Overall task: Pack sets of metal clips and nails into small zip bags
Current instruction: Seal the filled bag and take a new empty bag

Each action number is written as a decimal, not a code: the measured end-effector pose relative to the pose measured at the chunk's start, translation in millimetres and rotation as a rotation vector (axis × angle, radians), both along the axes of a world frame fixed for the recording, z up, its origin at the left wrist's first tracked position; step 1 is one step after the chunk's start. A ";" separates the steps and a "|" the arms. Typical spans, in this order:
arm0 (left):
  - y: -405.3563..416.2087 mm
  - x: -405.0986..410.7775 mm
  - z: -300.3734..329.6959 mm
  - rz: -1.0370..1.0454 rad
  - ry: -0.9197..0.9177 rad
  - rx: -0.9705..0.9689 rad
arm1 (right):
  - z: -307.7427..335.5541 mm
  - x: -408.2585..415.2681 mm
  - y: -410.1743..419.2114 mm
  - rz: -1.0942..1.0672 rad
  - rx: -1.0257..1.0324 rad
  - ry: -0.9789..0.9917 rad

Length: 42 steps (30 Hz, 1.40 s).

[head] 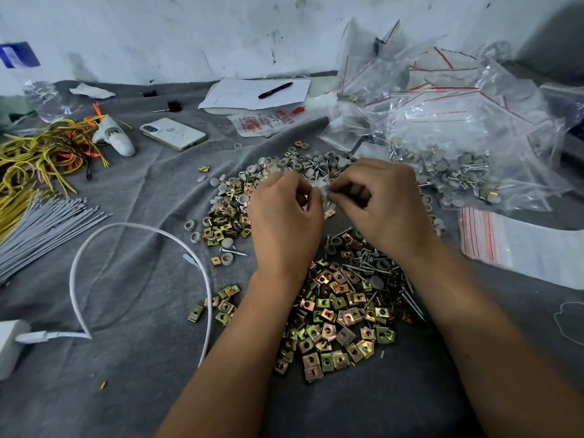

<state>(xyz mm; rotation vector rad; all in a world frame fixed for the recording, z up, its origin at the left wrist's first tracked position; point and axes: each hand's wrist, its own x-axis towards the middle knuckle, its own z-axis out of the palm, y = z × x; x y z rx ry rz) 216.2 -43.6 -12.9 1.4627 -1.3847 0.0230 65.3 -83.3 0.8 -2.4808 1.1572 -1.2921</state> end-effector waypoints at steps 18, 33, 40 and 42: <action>-6.2 5.2 -0.5 0.006 0.451 0.197 | -3.8 1.4 1.0 -0.012 0.040 -0.268; -5.8 2.2 -0.6 -0.105 0.363 0.189 | -7.5 4.1 0.8 -0.047 0.143 -0.041; -7.8 6.5 -1.4 -0.043 0.376 0.195 | -8.8 0.1 -3.0 0.006 0.182 -0.079; -9.7 10.0 -2.7 -0.012 0.409 0.192 | -8.2 -3.0 -5.8 -0.004 0.183 -0.154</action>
